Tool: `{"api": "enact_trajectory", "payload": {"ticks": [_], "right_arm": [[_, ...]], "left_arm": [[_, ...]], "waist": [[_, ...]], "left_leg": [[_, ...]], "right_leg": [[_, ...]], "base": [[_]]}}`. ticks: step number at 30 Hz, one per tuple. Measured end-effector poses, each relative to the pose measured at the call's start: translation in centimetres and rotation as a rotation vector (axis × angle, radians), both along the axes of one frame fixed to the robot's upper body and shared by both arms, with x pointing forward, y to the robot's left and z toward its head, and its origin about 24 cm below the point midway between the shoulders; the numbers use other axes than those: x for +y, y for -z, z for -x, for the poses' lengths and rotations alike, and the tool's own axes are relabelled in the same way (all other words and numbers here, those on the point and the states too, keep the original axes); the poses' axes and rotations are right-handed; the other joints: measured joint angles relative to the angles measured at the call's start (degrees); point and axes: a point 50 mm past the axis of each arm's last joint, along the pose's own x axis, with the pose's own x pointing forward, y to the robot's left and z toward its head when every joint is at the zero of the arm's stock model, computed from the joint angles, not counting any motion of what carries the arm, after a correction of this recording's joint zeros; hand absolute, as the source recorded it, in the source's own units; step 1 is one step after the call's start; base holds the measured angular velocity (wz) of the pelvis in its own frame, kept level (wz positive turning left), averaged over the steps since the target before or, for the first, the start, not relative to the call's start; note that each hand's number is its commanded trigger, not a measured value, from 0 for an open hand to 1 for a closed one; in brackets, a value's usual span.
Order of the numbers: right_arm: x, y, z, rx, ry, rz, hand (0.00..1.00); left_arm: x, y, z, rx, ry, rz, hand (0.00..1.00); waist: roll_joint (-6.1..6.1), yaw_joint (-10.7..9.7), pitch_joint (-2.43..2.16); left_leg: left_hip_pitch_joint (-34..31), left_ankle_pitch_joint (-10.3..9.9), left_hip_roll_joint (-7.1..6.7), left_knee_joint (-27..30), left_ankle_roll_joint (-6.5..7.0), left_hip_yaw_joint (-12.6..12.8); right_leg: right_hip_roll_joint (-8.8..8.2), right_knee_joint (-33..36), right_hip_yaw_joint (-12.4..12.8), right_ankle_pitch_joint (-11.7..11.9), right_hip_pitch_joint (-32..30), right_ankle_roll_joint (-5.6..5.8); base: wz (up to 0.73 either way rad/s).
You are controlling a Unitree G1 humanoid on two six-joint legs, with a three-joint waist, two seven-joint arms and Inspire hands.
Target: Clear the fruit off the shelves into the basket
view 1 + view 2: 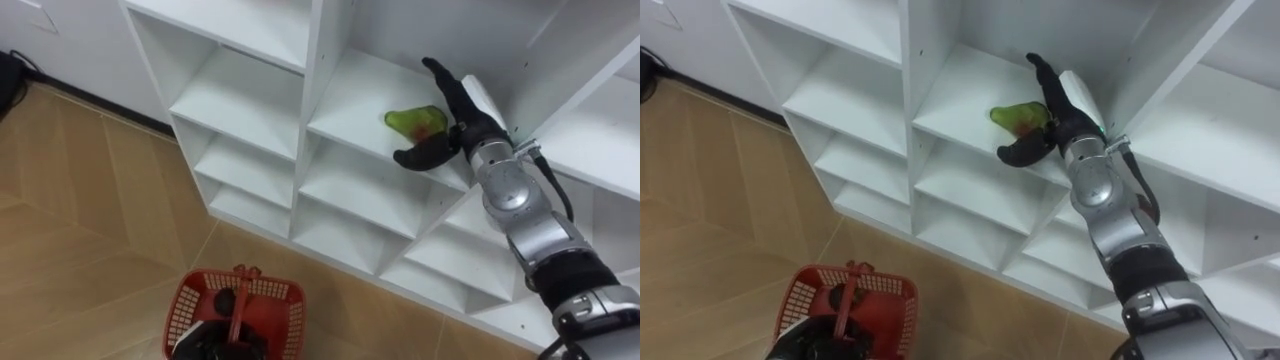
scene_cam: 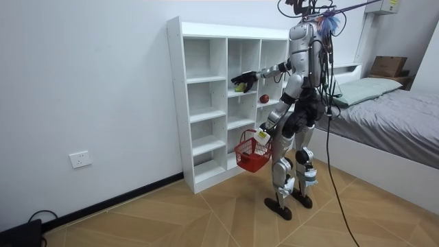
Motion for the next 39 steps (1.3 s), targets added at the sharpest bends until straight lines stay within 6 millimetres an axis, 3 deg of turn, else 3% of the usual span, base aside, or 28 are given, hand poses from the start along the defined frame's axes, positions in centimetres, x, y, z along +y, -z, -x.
{"api": "enact_trajectory", "payload": {"ticks": [11,12,13,14,15,16,26,39], "right_arm": [[-0.6,1.4,0.0,0.129,-0.023,-0.064,0.00],[-0.6,1.4,0.1,0.134,-0.025,-0.064,0.04],[-0.6,1.5,0.1,0.142,-0.029,-0.064,0.21],[-0.6,1.6,0.1,0.151,-0.035,-0.064,0.56],[-0.6,1.6,0.1,0.154,-0.037,-0.064,0.69],[-0.6,1.7,0.2,0.161,-0.041,-0.064,0.99],[-1.3,0.6,-0.5,0.118,0.000,-0.041,1.00],[-1.3,1.1,-0.3,0.150,-0.014,-0.038,1.00]], "left_arm": [[0.0,-0.1,-0.1,0.002,0.020,-0.007,1.00],[0.0,0.0,-0.1,0.003,0.020,-0.007,1.00],[0.0,0.0,-0.1,0.004,0.020,-0.008,1.00],[0.1,0.0,-0.1,0.005,0.020,-0.008,1.00],[0.1,0.0,-0.1,0.005,0.020,-0.008,1.00],[0.1,0.0,-0.1,0.005,0.020,-0.008,1.00],[0.1,-0.1,-0.2,0.001,0.021,-0.009,1.00],[0.2,-0.2,-0.6,-0.006,0.024,-0.013,1.00]], "waist": [[-0.50,0.52,-0.34],[-0.52,0.53,-0.36],[-0.53,0.55,-0.36],[-0.53,0.54,-0.37],[-0.54,0.54,-0.37],[-0.54,0.55,-0.37],[-0.92,0.79,-0.34],[-0.92,0.89,-0.33]], "left_leg": [[1.03,0.07,-0.04,-0.07,-0.02,-0.11],[1.03,0.09,-0.04,-0.05,-0.03,-0.12],[1.02,0.12,-0.04,-0.03,-0.02,-0.12],[1.02,0.16,-0.05,-0.03,-0.02,-0.11],[1.01,0.17,-0.05,-0.01,-0.01,-0.12],[0.98,0.18,-0.05,0.04,-0.02,-0.12],[0.84,0.19,-0.09,0.13,-0.02,-0.31],[0.85,0.21,-0.19,-0.16,0.00,-0.46]], "right_leg": [[0.04,-0.20,-0.10,0.02,1.12,0.02],[0.04,-0.19,-0.12,0.02,1.12,0.02],[0.04,-0.18,-0.14,0.02,1.13,0.03],[0.03,-0.18,-0.15,0.03,1.13,0.03],[0.02,-0.17,-0.16,0.03,1.12,0.04],[0.02,-0.15,-0.16,0.03,1.12,0.04],[0.00,-0.11,-0.24,0.04,1.03,0.04],[-0.04,-0.18,-0.28,0.04,1.05,0.05]], "base": [[0.00],[0.00],[0.00],[0.00],[0.00],[0.00],[0.00],[0.00]]}}
